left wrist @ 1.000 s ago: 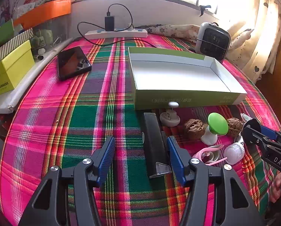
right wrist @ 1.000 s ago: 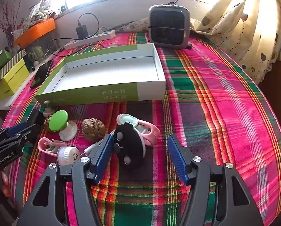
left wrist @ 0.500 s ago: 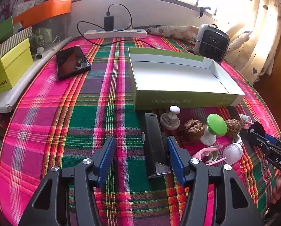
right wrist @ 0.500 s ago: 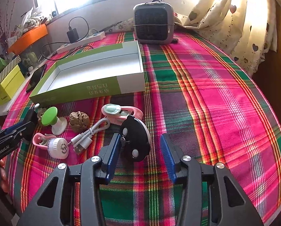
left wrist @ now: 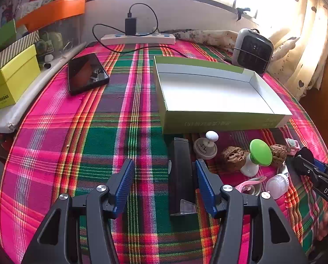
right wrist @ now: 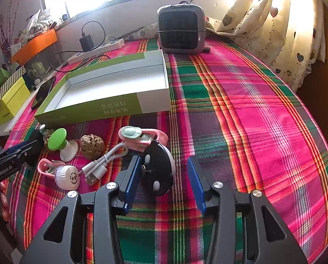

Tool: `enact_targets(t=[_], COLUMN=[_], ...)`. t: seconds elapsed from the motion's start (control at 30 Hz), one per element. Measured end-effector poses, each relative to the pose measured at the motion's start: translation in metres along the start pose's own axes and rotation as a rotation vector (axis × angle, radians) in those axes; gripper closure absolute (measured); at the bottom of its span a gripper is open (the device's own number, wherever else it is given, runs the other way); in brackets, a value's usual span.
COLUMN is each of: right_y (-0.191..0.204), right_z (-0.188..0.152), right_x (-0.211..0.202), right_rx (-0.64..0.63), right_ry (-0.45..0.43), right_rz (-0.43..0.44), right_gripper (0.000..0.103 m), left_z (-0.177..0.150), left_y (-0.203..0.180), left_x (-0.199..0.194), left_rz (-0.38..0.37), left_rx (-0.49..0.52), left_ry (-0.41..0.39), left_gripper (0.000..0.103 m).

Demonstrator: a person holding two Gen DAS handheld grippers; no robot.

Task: Organize objects
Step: 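Close left tool on flashlight while right tool closes on black disc, then carry flashlight with left tool into white box while right tool carries disc there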

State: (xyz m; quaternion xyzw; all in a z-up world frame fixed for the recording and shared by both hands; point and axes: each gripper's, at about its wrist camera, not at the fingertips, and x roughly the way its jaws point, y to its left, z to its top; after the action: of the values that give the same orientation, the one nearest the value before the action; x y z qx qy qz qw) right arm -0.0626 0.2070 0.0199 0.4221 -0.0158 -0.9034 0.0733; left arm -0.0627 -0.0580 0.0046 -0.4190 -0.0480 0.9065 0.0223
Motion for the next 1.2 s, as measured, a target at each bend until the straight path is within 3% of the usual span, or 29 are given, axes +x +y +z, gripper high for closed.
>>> enact_targets(t=[0.13, 0.2, 0.33, 0.4, 0.53, 1.2], right_y=[-0.0006, -0.0015, -0.0037, -0.0045, -0.0050, -0.0018], right_z=[-0.0008, -0.0008, -0.0008, -0.0010, -0.0012, -0.0028], right_x=[-0.0002, -0.0003, -0.0010, -0.0010, -0.0011, -0.0020], right_rx=[0.002, 0.005, 0.014, 0.015, 0.015, 0.010], right_ry=[-0.003, -0.005, -0.008, -0.008, -0.010, -0.007], right_rz=[0.004, 0.005, 0.001, 0.000, 0.003, 0.020], right_gripper=[0.059, 0.060, 0.068, 0.072, 0.073, 0.073], left_z=[-0.0002, 0.0002, 0.0005, 0.0000, -0.0015, -0.0021], left_y=[-0.0005, 0.0000, 0.0007, 0.0008, -0.0033, -0.0051], left_x=[0.0002, 0.0003, 0.0013, 0.0008, 0.0011, 0.0009], left_rz=[0.002, 0.007, 0.019, 0.024, 0.018, 0.020], left_rx=[0.000, 0.002, 0.002, 0.006, 0.025, 0.027], left_ry=[0.000, -0.001, -0.003, -0.006, -0.003, -0.002], left_gripper=[0.049, 0.055, 0.059, 0.071, 0.081, 0.081])
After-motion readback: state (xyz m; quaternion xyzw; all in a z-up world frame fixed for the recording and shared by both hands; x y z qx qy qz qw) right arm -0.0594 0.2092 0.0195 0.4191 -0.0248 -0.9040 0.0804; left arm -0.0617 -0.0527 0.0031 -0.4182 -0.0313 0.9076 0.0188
